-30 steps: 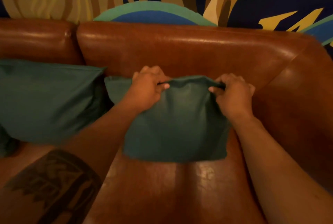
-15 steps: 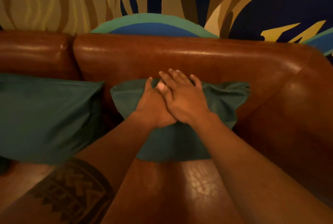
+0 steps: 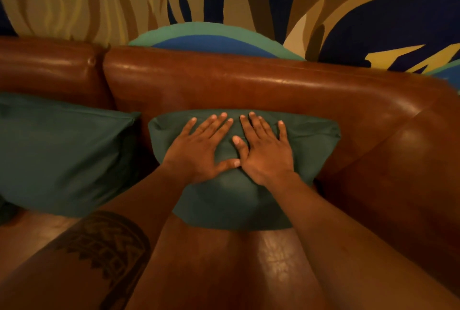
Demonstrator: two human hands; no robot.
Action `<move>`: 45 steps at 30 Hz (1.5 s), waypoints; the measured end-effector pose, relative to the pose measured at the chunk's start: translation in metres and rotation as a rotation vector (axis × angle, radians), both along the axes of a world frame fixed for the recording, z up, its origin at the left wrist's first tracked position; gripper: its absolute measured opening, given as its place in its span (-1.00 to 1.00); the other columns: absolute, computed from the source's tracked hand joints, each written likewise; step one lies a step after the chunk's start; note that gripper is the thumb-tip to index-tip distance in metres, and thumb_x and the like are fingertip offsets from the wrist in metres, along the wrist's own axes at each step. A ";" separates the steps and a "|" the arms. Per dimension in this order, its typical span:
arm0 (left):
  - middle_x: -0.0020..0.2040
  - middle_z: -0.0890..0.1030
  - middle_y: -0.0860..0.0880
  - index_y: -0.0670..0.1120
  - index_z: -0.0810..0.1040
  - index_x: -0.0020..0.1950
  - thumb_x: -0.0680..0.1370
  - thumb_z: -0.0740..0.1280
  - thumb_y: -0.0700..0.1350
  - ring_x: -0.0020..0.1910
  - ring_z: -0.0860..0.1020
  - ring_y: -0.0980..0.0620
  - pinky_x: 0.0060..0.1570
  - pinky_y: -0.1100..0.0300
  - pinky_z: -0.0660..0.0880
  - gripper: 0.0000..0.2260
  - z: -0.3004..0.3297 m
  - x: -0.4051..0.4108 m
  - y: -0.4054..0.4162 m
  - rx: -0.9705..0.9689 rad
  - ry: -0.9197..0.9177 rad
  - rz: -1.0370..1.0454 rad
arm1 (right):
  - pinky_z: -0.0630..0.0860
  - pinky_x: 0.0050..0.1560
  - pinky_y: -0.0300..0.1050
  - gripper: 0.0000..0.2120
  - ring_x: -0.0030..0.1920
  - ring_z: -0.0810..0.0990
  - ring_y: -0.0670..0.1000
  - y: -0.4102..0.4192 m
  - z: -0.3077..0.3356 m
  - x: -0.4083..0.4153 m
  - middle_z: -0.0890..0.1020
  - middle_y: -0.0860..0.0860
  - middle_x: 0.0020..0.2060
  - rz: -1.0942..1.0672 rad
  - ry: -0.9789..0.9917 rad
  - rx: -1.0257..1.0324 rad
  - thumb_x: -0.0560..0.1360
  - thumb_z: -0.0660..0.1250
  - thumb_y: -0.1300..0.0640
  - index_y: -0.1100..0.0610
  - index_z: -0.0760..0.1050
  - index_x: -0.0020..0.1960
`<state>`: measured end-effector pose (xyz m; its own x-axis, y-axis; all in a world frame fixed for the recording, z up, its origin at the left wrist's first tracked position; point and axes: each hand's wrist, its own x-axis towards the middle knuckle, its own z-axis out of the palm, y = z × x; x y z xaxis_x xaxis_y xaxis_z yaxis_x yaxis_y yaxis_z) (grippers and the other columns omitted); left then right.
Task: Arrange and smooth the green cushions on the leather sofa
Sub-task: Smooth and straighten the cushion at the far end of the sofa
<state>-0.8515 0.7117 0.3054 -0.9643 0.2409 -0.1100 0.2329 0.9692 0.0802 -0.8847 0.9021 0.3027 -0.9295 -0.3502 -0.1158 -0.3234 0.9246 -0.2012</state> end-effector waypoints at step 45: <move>0.03 0.71 -0.19 -0.06 0.70 0.02 0.61 0.39 0.02 0.08 0.65 -0.21 -0.02 0.08 0.49 -0.82 0.045 -0.006 -0.095 0.612 0.227 0.813 | 0.37 -0.06 -0.16 -0.80 -0.10 0.59 0.03 0.129 0.029 -0.035 0.64 0.03 -0.17 -0.714 0.153 -0.651 0.63 0.40 -0.07 0.04 0.60 -0.07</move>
<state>-0.8573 0.6166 0.3505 -0.8433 -0.5373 0.0160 -0.4011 0.6489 0.6466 -0.9198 1.0308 0.3316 -0.9368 0.3476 0.0404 0.2041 0.6365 -0.7438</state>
